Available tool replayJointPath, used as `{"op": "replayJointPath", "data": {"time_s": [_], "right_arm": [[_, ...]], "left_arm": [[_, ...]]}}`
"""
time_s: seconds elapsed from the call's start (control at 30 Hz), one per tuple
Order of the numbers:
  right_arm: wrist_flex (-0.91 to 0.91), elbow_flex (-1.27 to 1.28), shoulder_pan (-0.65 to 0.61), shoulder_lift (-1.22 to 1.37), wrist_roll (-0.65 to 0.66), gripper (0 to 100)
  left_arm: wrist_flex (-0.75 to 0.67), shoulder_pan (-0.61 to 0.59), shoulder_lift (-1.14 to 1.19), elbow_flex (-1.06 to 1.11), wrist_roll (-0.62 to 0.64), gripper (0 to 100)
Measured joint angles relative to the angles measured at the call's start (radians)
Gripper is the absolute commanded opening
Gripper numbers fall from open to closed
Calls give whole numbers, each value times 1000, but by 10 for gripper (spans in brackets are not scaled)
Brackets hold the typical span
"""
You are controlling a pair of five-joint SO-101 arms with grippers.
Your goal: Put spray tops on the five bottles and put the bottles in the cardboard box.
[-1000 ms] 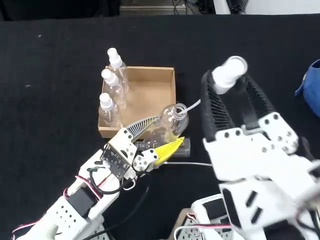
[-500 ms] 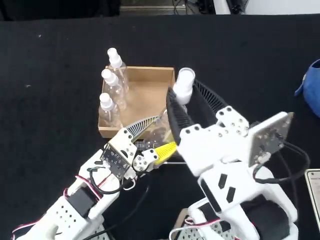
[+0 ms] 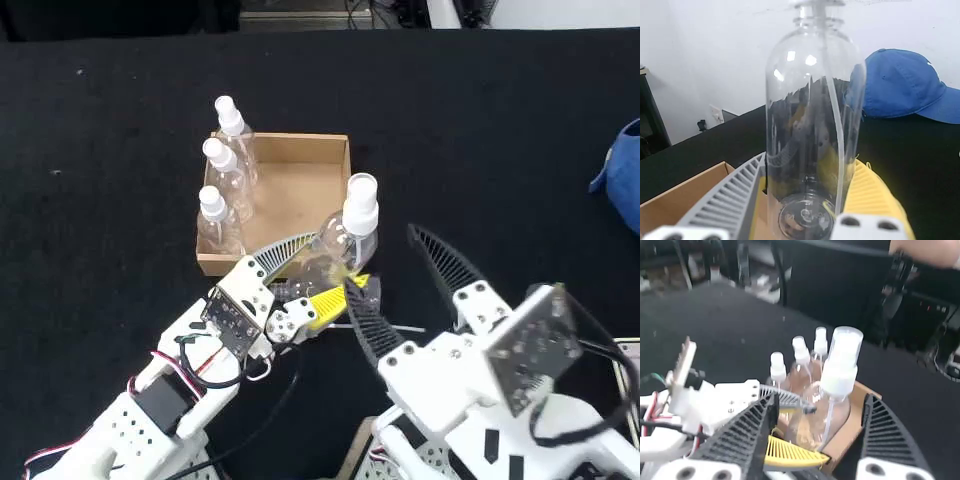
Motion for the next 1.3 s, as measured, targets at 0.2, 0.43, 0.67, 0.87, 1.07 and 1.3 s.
{"op": "replayJointPath", "data": {"time_s": [0.2,0.43,0.67,0.87,1.07,1.3], "right_arm": [[-117,235,0,-110,2,238],[-408,641,0,-408,6,240],[-522,861,64,-503,5,240],[-557,930,106,-505,2,237],[-557,947,107,-505,2,111],[-566,939,121,-505,2,12]], "left_arm": [[0,2,0,0,0,30],[0,2,0,0,0,30],[0,9,2,2,2,30],[2,32,3,17,9,30],[2,35,3,28,9,30],[2,35,3,28,9,30]]}}
